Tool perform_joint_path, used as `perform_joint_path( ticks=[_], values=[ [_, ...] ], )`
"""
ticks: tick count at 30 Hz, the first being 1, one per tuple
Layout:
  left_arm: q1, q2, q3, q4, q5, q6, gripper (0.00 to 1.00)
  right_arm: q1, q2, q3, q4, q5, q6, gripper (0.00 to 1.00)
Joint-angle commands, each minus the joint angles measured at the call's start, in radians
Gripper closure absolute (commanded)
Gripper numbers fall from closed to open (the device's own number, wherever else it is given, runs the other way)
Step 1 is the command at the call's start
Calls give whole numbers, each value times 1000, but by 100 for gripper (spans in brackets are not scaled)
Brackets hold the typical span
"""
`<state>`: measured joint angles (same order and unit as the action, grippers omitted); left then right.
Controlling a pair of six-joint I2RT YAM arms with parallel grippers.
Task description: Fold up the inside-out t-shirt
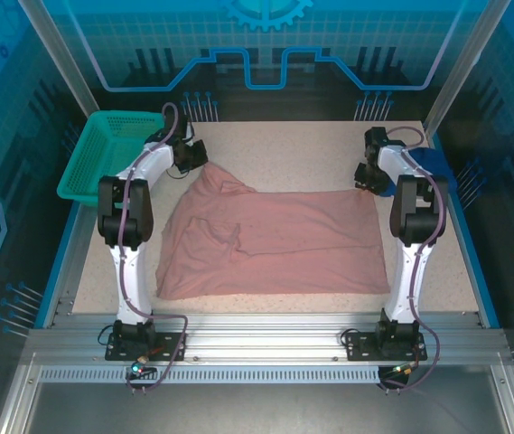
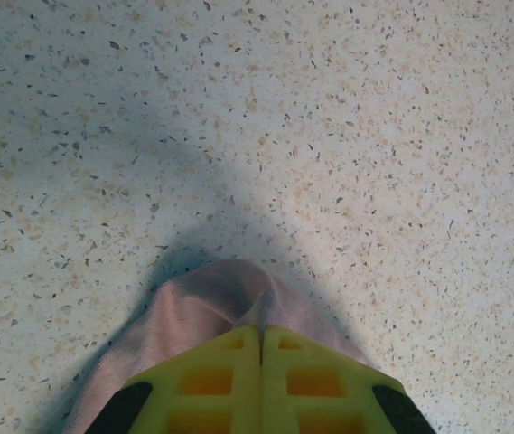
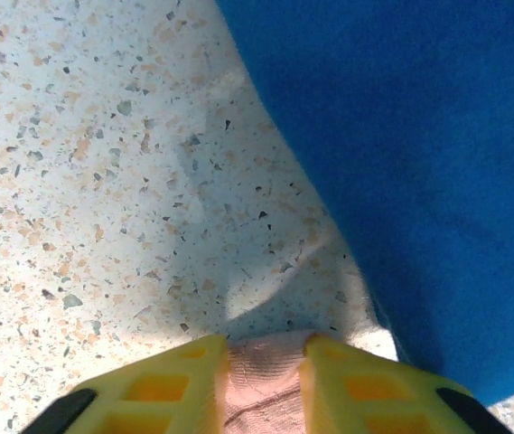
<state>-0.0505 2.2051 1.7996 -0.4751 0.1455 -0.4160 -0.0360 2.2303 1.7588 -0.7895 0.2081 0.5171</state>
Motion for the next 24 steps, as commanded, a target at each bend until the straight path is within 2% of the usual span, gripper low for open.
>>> perform_joint_path(
  ticks=[1,5,12,24],
  values=[
    [0,-51,-16,13,29,-4,100,-15,28,34,-42,-4,-3,79],
    [0,-57,7,1,27,0,100,-11,13,31,-12,4,-17,88],
    [3,-145,4,-33,8,12,100,-11,-45,37,0,-32,-79,95],
    [3,-468,-316,-10,51,-35,100,-14,-261,-147,6,-72,-174,97]
  ],
)
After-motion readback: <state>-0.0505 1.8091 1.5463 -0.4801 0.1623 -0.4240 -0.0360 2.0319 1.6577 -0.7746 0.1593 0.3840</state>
